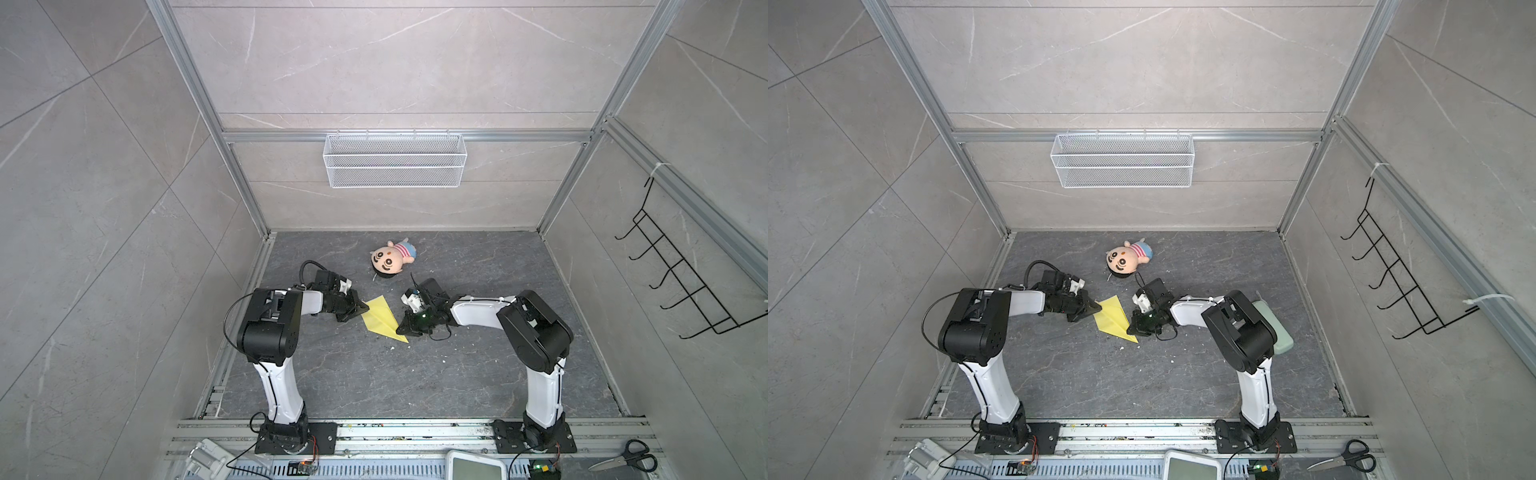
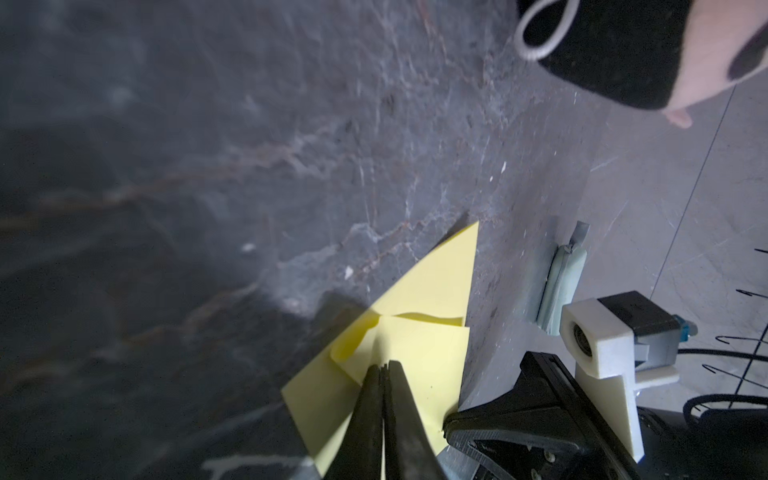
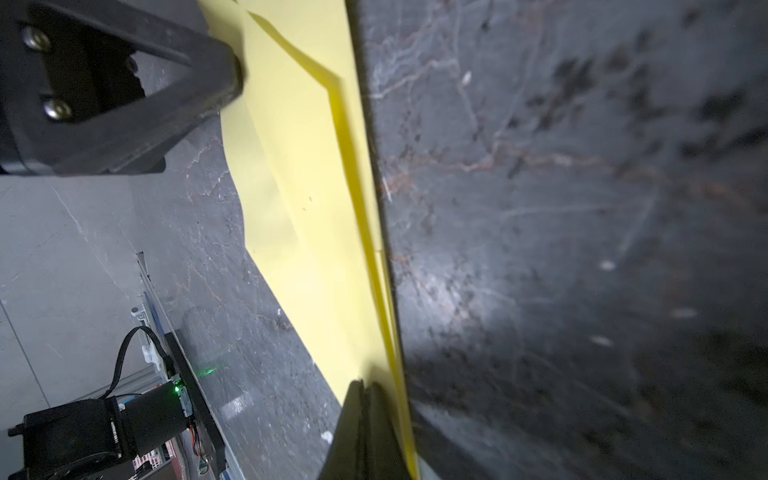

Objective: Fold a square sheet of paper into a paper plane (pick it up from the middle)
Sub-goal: 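Release the flap and lift the left gripper away from the sheet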

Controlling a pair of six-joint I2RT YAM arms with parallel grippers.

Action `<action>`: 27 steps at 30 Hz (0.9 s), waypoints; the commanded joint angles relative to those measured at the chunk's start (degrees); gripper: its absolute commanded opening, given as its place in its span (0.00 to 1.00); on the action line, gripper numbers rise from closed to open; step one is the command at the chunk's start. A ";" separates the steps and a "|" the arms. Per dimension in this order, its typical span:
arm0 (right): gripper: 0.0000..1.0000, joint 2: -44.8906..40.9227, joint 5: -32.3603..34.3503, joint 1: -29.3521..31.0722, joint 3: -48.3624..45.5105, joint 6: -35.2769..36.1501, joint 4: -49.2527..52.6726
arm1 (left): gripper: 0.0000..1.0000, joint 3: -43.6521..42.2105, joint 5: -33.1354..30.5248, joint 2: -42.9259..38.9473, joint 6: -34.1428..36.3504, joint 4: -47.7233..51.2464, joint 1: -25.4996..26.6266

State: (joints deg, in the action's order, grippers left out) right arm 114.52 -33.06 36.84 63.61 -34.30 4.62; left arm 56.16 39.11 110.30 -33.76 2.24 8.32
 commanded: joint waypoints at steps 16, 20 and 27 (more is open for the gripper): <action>0.05 2.79 7.28 0.17 -3.71 1.01 5.87 | 0.21 1.16 -13.31 -13.68 0.66 10.26 -2.79; 0.05 2.55 7.46 0.17 -2.81 1.65 5.95 | 0.34 -2.63 -15.04 -19.97 -0.93 9.29 1.38; 0.06 2.07 7.47 0.16 -2.87 2.88 6.43 | 0.53 -6.68 -17.01 -22.05 -3.97 2.21 12.90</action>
State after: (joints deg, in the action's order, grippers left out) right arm 114.10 -32.75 36.86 63.22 -33.39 3.84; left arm 50.48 23.73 88.33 -35.94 8.21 17.87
